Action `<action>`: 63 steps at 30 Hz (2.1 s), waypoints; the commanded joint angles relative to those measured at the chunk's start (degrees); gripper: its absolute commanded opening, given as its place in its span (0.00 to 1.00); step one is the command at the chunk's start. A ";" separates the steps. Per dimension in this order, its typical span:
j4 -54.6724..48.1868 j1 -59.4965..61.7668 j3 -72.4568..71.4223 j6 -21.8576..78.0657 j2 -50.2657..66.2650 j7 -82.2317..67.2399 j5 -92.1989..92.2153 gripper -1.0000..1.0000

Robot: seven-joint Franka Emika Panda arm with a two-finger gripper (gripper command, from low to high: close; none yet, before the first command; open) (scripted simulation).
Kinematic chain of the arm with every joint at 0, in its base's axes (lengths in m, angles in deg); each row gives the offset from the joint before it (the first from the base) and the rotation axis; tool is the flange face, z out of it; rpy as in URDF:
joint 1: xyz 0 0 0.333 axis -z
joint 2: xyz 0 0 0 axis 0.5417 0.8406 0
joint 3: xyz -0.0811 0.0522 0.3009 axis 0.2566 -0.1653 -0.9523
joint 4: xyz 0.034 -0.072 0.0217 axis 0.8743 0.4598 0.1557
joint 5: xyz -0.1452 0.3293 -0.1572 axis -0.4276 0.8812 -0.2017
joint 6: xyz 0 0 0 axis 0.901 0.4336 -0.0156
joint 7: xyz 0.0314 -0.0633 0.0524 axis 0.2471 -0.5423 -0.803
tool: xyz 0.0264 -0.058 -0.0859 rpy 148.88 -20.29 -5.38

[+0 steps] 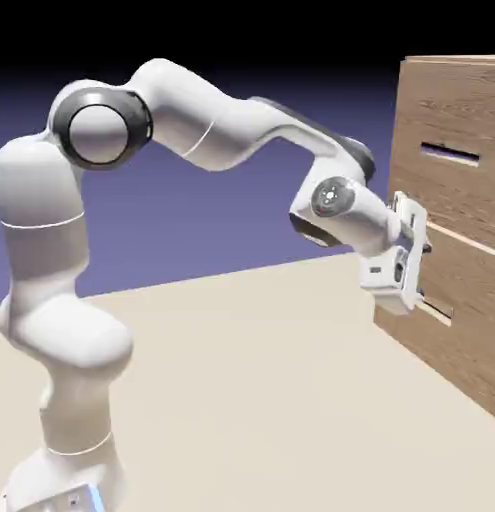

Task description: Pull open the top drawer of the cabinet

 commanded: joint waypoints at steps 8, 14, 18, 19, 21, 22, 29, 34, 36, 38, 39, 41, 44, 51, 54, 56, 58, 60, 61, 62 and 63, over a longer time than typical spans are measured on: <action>-8.81 -8.11 9.11 0.71 8.23 -4.61 19.94 0.50; -15.42 -14.23 15.94 1.24 14.41 -8.06 34.89 0.50; -19.83 -18.31 20.49 1.59 18.53 -10.36 44.86 0.50; -20.93 -19.33 21.63 1.68 19.55 -10.94 47.35 0.50; -23.13 -21.37 23.90 1.86 21.61 -12.09 52.33 0.50; -24.24 -22.39 25.04 1.94 22.64 -12.67 54.82 0.50; -31.95 -29.53 33.01 2.56 29.85 -16.69 72.26 0.50; -36.70 -29.93 34.21 2.24 33.22 -16.83 77.44 0.50; -40.85 -25.79 31.10 1.16 34.97 -14.31 75.69 0.50; -45.00 -21.65 27.98 0.09 36.72 -11.78 73.93 0.50; -47.08 -19.58 26.42 -0.45 37.59 -10.52 73.06 0.50; -49.23 -17.43 24.81 -1.01 38.50 -9.21 72.15 0.50; -47.15 -19.32 26.29 -0.38 37.72 -10.27 73.04 0.00; -33.43 -33.63 37.44 3.23 32.67 -17.11 77.91 0.00; -28.51 -39.86 42.45 4.30 31.14 -19.29 79.22 0.00; -25.51 -44.01 45.87 4.90 30.40 -20.42 79.87 0.00; -22.67 -48.17 49.35 5.44 29.90 -21.28 80.34 0.00; -19.94 -52.32 52.89 5.92 29.66 -21.84 80.64 0.00; -18.61 -54.39 54.68 6.15 29.64 -22.01 80.73 0.00; -17.28 -56.47 56.48 6.37 29.69 -22.11 80.77 0.00; -15.96 -58.55 58.28 6.58 29.79 -22.15 80.77 0.00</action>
